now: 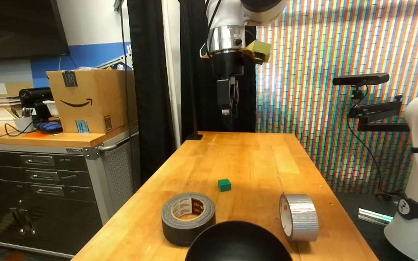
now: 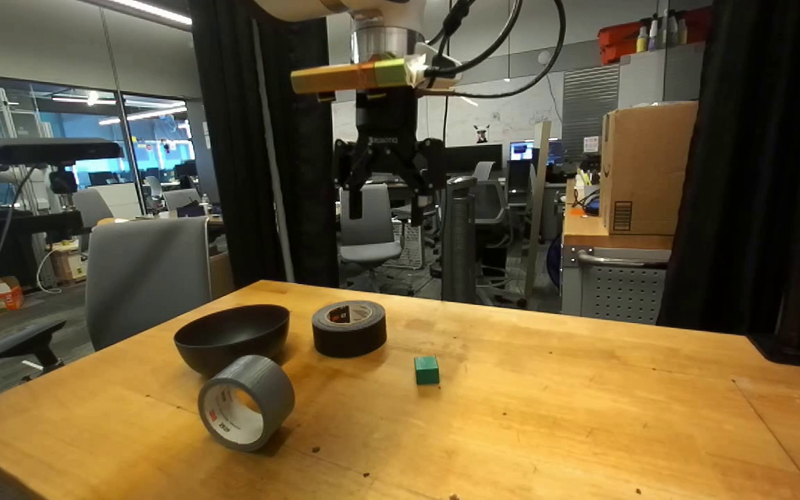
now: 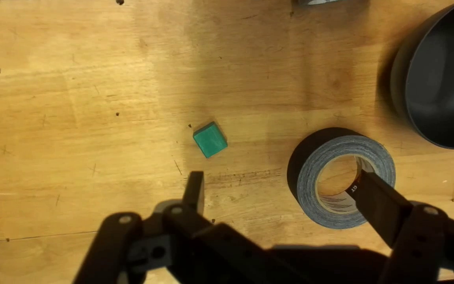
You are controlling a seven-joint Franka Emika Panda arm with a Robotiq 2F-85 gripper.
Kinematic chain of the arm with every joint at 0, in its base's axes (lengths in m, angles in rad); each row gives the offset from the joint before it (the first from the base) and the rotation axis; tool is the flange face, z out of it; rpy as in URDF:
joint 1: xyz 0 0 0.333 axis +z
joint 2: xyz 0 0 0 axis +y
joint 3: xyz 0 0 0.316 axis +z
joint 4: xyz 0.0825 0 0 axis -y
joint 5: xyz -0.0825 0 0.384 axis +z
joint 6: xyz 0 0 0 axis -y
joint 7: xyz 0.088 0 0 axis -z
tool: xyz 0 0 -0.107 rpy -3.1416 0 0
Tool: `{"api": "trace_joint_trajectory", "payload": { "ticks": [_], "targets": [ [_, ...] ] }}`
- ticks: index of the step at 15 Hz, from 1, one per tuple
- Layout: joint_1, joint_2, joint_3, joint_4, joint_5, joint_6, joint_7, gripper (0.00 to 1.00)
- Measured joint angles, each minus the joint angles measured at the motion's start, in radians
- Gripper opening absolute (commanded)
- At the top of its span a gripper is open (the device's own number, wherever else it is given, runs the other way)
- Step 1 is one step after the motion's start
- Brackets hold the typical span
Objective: Shift the block to the bowl
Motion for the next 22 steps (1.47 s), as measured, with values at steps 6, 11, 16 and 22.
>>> {"api": "trace_joint_trajectory", "payload": {
  "ticks": [6,11,16,22],
  "targets": [
    [-0.015,0.088,-0.031,0.050,0.000,0.000,-0.054,1.00],
    [-0.023,0.146,-0.037,0.051,0.000,0.000,-0.065,1.00],
    [-0.023,0.191,-0.036,0.048,-0.006,0.000,-0.065,1.00],
    [-0.024,0.219,-0.036,0.037,-0.008,0.000,-0.065,1.00]
  ]
}}
